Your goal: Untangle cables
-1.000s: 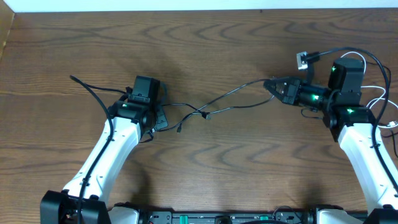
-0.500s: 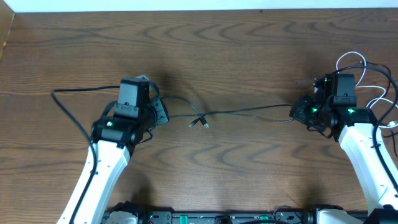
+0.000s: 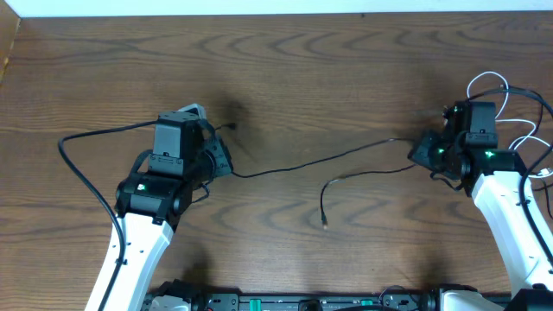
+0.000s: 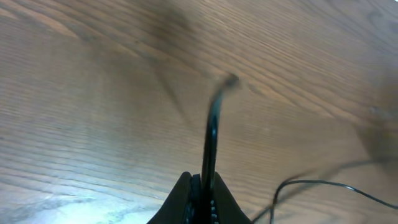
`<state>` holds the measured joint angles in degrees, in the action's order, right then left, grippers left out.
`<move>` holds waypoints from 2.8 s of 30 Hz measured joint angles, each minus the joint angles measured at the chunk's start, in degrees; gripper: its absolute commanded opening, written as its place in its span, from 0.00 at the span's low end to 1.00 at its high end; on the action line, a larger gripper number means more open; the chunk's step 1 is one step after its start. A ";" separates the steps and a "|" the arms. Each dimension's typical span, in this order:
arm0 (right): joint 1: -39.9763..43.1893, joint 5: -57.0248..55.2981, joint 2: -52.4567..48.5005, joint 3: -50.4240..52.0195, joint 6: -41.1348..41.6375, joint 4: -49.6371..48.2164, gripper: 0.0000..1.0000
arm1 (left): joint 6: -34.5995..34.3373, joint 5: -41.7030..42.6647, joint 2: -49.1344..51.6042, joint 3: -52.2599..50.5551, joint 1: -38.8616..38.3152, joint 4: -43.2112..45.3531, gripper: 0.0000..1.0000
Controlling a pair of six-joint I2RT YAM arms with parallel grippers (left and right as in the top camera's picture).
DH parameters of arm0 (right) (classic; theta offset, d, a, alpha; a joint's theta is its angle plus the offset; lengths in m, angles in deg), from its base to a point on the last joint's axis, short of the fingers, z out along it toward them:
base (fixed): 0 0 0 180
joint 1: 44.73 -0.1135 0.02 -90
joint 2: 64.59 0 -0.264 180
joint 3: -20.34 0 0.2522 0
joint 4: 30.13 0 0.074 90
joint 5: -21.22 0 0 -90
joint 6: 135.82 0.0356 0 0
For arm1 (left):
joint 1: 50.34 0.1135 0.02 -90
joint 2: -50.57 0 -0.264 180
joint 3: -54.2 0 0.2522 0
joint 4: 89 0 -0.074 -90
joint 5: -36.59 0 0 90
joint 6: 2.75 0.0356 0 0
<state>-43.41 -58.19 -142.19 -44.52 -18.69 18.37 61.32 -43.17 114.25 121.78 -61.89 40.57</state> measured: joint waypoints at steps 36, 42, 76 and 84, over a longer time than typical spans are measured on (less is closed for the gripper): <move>-30.01 44.13 0.00 0.00 -20.59 -25.24 0.14 | -4.00 20.48 5.33 0.00 -13.42 24.68 0.08; -31.04 44.33 0.00 0.00 -19.71 -28.13 0.20 | -14.45 20.28 5.33 0.00 -13.42 26.62 0.08; -33.66 43.74 0.00 0.07 -17.09 -32.04 0.01 | -34.75 19.47 5.33 0.00 -13.42 26.67 0.08; -33.70 34.34 0.00 0.07 -17.05 -25.51 0.01 | -27.47 19.10 5.33 0.04 -13.42 24.74 0.43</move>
<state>-77.11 -23.86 -142.19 -44.45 -35.73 -7.14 33.84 -24.07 119.58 121.82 -75.31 65.31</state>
